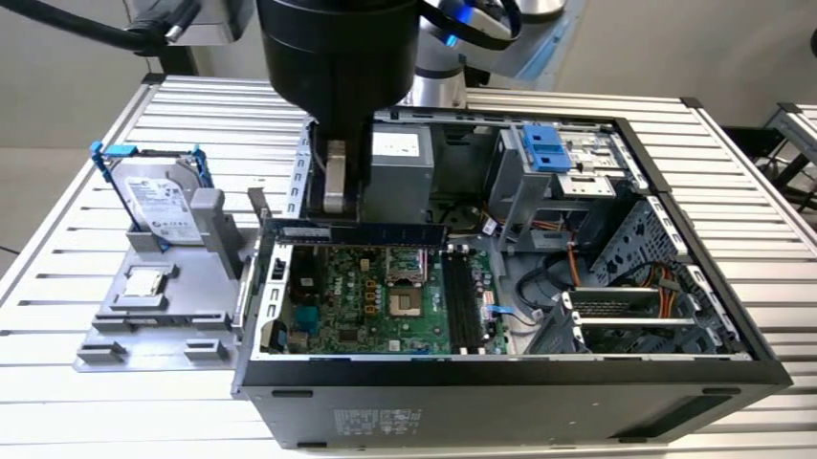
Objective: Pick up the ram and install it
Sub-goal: 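Pick up the ram and move it above insertion slot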
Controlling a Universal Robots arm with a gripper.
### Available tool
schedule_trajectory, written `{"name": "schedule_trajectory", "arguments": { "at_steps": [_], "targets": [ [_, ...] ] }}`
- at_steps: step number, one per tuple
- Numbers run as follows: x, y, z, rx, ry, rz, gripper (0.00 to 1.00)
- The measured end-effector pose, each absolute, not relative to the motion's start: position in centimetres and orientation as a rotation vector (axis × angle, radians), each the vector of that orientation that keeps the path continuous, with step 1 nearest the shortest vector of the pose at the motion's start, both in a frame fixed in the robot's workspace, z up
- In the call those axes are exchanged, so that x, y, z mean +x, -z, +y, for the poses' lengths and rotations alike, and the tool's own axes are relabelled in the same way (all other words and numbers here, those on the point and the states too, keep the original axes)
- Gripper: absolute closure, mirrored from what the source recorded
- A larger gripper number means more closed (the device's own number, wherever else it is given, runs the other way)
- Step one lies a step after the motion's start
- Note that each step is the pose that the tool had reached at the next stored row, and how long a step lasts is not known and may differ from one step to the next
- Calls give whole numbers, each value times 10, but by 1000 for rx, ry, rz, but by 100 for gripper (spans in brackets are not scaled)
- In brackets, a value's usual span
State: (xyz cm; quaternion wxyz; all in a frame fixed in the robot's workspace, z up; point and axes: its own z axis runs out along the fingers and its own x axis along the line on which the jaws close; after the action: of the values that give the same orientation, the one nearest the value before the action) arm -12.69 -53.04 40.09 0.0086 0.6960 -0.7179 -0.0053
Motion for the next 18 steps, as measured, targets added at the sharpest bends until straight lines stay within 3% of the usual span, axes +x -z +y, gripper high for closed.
{"name": "schedule_trajectory", "arguments": {
  "at_steps": [18],
  "targets": [
    [-48, -401, -530, 2175, 17, -2243, 100]
  ]
}}
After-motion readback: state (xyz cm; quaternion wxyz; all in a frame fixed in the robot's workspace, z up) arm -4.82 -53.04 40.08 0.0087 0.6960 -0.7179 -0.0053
